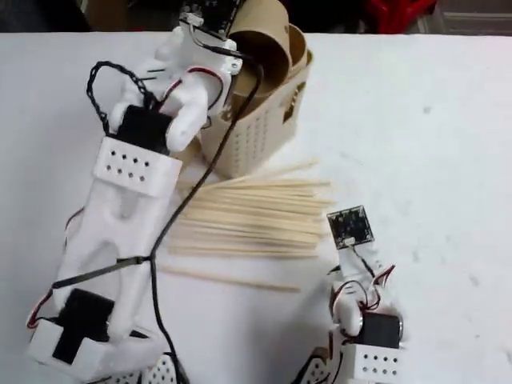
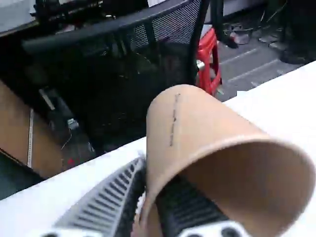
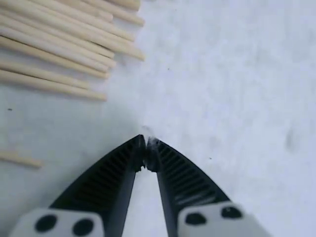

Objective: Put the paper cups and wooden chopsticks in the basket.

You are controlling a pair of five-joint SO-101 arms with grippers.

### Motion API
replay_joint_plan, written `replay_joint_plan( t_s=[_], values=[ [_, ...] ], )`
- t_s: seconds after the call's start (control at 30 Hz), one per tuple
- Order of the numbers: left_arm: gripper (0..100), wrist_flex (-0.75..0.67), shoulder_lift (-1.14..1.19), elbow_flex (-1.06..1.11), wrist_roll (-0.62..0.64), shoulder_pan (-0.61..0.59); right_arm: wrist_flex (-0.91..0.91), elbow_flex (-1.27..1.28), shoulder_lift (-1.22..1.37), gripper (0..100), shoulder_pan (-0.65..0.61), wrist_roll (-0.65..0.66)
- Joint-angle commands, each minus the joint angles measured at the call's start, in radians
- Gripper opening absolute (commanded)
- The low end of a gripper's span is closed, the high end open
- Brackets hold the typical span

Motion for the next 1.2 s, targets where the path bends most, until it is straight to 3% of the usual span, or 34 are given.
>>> replay_joint_plan(
  t_s=[0.0,0.43,1.17],
  values=[
    [2,-0.002,0.028,-0.026,0.014,0.015,0.002,0.008,-0.007,1.8,0.012,0.006],
    [2,0.135,0.153,-0.198,0.014,0.008,0.002,0.008,-0.007,1.8,0.01,0.006],
    [2,0.23,0.148,-0.204,0.014,0.016,0.002,0.008,-0.007,1.8,0.01,0.006]
  ],
)
